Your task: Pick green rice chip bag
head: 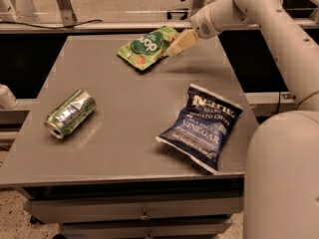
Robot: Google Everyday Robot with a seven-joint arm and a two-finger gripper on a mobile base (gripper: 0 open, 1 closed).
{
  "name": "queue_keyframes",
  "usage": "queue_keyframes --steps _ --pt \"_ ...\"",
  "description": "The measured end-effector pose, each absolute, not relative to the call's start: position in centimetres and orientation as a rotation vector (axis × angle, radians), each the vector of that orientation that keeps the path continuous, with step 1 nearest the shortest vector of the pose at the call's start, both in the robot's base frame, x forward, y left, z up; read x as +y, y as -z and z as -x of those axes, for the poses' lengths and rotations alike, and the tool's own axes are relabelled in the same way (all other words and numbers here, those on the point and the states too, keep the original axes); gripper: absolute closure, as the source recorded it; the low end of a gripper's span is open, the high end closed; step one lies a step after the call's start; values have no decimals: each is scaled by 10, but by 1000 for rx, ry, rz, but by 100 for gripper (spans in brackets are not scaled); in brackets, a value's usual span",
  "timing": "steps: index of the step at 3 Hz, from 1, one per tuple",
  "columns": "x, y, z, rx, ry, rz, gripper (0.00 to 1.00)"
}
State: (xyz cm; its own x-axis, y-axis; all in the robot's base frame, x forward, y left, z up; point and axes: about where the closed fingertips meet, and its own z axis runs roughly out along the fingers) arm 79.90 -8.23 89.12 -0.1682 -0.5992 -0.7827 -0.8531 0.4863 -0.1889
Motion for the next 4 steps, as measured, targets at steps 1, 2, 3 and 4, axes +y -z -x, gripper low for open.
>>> queue_keyframes --steps 1,2,3,4 --pt "-62 -871 -820 1872 -453 1198 0" --pt "-43 -857 -832 1864 -503 1203 19" --pt "-42 -851 -838 1866 -519 1198 42" --pt "-48 -856 -838 1865 -514 1184 64"
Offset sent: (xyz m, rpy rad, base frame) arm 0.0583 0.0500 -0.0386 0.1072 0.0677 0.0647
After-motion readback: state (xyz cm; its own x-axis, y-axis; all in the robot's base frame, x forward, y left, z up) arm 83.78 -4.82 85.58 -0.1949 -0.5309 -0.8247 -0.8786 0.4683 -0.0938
